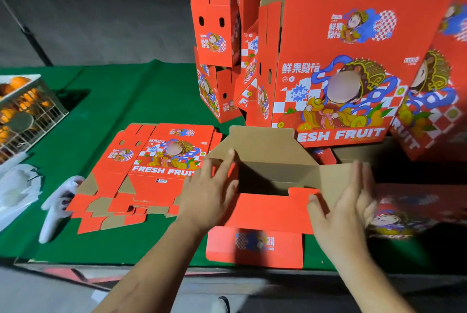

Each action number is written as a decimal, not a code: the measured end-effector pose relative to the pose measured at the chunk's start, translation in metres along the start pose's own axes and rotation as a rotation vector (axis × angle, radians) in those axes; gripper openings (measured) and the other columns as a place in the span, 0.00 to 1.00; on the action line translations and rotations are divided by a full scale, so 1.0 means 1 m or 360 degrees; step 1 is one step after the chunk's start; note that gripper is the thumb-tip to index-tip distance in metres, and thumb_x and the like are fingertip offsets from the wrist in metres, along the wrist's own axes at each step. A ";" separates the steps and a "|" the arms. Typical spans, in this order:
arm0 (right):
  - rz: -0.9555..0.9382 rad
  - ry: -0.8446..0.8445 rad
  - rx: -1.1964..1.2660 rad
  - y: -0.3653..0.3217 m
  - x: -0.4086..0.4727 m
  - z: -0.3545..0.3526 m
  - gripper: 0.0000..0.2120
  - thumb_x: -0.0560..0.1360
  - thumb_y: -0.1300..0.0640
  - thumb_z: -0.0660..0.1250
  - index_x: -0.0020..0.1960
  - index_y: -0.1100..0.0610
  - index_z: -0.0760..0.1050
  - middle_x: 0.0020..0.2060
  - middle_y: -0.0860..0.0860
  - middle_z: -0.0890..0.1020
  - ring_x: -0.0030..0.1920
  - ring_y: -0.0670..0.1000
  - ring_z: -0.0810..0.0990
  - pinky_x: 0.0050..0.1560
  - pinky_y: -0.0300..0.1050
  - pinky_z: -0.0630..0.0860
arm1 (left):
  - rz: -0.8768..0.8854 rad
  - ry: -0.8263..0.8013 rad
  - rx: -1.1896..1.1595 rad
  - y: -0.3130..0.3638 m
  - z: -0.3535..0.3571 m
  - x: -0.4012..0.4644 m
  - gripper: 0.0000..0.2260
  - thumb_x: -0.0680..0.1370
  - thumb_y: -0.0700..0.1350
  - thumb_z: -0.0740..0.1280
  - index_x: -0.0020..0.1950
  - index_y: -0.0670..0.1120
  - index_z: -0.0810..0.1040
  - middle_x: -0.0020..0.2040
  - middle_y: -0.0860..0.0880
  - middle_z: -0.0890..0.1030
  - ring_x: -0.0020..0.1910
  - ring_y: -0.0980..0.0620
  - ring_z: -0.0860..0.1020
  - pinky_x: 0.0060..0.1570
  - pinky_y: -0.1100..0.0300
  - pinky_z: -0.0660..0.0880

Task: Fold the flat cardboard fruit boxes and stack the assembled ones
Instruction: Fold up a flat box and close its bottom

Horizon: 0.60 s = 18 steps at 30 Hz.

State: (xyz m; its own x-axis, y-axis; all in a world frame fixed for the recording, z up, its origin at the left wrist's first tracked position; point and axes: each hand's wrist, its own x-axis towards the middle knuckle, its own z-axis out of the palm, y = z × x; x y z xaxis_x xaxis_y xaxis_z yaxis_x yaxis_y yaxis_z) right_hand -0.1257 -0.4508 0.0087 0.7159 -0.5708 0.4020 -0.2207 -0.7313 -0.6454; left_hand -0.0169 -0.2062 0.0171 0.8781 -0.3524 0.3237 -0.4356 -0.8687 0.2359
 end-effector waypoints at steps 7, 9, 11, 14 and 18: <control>-0.0088 -0.0268 0.0788 0.004 -0.031 0.009 0.47 0.75 0.63 0.70 0.83 0.46 0.46 0.83 0.49 0.54 0.82 0.48 0.56 0.80 0.53 0.57 | -0.0175 -0.0038 -0.0467 -0.001 0.005 0.017 0.35 0.83 0.58 0.62 0.82 0.65 0.42 0.71 0.48 0.76 0.64 0.44 0.78 0.55 0.47 0.78; -0.0342 -0.0478 0.0608 0.011 -0.037 0.011 0.41 0.77 0.57 0.67 0.83 0.45 0.51 0.79 0.44 0.64 0.81 0.45 0.58 0.79 0.41 0.55 | -0.0078 0.0081 -0.1026 -0.008 0.005 0.016 0.22 0.85 0.57 0.59 0.80 0.59 0.64 0.68 0.50 0.79 0.67 0.50 0.76 0.66 0.46 0.73; -0.0552 -0.0418 0.0302 0.023 -0.037 0.014 0.29 0.78 0.51 0.64 0.79 0.47 0.65 0.77 0.38 0.65 0.82 0.48 0.53 0.79 0.42 0.54 | -0.0132 0.0235 -0.1169 -0.014 0.009 0.008 0.18 0.85 0.63 0.53 0.61 0.59 0.80 0.58 0.52 0.78 0.64 0.54 0.71 0.67 0.45 0.68; -0.0619 -0.0346 0.0143 0.027 -0.033 0.015 0.19 0.80 0.46 0.60 0.67 0.50 0.79 0.71 0.39 0.74 0.80 0.52 0.57 0.77 0.52 0.59 | -0.0337 0.0156 -0.0689 -0.009 0.021 -0.009 0.26 0.75 0.77 0.54 0.52 0.60 0.79 0.60 0.49 0.70 0.64 0.48 0.66 0.64 0.50 0.65; -0.0370 -0.0246 0.0003 0.006 -0.008 0.014 0.30 0.75 0.40 0.67 0.74 0.47 0.68 0.70 0.49 0.68 0.70 0.56 0.65 0.69 0.58 0.63 | -0.0684 -0.0083 -0.0413 -0.003 0.032 -0.016 0.49 0.62 0.76 0.72 0.78 0.61 0.61 0.76 0.41 0.62 0.73 0.37 0.65 0.67 0.37 0.67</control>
State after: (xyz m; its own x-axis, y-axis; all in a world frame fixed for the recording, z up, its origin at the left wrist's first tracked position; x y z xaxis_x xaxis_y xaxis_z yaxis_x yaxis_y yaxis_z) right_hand -0.1237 -0.4451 -0.0075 0.8397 -0.3241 0.4358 -0.0376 -0.8351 -0.5488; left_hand -0.0237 -0.2089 -0.0178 0.9947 -0.0043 0.1026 -0.0614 -0.8263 0.5599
